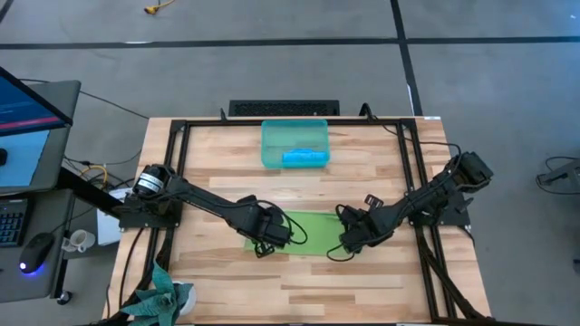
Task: Roll microfiber towels into tight, uniform cylinder then place into a basket
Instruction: Fold the green microfiber cloth
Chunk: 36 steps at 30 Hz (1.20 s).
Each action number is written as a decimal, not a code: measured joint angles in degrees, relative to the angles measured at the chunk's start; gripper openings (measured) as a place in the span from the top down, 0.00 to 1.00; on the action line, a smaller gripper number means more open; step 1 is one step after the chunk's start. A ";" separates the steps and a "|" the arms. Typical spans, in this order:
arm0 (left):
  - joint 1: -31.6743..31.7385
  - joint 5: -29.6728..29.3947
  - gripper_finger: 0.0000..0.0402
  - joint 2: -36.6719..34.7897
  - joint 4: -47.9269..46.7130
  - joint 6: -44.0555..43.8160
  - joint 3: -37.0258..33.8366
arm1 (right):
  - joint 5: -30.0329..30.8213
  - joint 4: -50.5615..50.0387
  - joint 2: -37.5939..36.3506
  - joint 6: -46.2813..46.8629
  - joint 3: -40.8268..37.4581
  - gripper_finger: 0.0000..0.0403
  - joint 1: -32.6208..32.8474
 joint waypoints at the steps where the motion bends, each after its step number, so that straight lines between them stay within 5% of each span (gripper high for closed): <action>1: 0.00 0.00 0.73 0.00 1.18 0.92 0.01 | -0.29 0.14 0.00 0.26 0.00 0.84 -0.08; 15: -0.02 -1.70 0.73 0.10 16.76 12.70 0.02 | 0.21 -6.37 -0.68 -1.23 3.70 0.62 -0.01; 25: -0.05 -1.73 0.73 0.26 17.70 13.36 0.02 | 11.79 -7.23 -8.76 7.69 2.76 0.61 10.66; 31: -0.71 -1.84 0.73 0.26 26.07 14.21 -4.33 | 16.35 0.01 -8.08 18.94 -2.37 0.62 19.88; 36: -0.45 -1.51 0.73 0.30 38.56 14.42 -11.34 | 19.13 10.49 -6.33 18.17 -5.75 0.62 21.95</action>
